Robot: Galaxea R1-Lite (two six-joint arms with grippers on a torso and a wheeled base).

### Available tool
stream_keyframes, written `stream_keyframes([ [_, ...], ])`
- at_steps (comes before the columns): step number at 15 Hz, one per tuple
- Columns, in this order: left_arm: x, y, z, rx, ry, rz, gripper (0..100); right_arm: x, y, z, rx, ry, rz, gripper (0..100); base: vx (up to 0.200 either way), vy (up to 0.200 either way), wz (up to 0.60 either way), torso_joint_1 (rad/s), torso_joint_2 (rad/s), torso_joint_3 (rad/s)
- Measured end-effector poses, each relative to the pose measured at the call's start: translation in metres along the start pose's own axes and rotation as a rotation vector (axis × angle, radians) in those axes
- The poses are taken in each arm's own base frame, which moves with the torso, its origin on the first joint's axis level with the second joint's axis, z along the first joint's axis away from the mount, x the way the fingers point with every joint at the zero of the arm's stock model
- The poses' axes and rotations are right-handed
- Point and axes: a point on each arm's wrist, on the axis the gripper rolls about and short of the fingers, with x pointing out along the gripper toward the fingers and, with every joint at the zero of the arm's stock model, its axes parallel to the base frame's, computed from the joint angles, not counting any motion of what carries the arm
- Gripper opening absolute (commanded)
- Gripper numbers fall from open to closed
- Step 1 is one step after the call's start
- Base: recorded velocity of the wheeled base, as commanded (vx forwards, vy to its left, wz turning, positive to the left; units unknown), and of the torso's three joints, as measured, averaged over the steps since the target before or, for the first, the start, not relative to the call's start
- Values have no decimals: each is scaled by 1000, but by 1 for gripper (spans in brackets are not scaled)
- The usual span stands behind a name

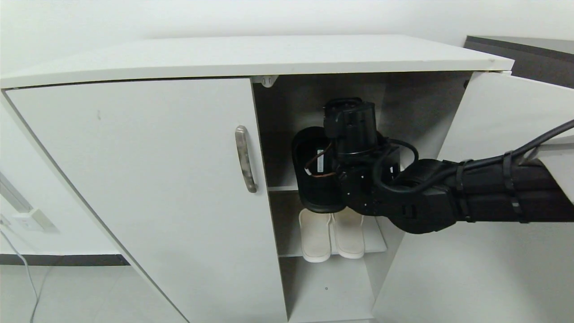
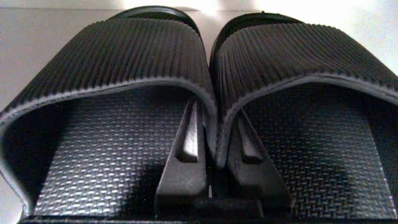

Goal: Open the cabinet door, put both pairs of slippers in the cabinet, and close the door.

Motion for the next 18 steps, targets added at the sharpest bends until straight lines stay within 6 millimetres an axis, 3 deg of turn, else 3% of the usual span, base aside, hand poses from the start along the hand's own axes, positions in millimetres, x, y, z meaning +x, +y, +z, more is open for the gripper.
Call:
stream_keyframes([
  [5,0,0,0,-5,-1,13,0,25,-1,11,12,-4,-20,0,0,0,0,0,0,0],
  [12,0,0,0,-7,-1,13,0,37,-1,2,0,11,-34,0,0,0,0,0,0,0],
  [13,0,0,0,-7,-1,13,0,37,-1,2,-1,12,-34,100,0,0,0,0,0,0],
  [18,0,0,0,-7,-2,13,0,36,-1,0,-8,19,-32,100,0,0,0,0,0,0],
])
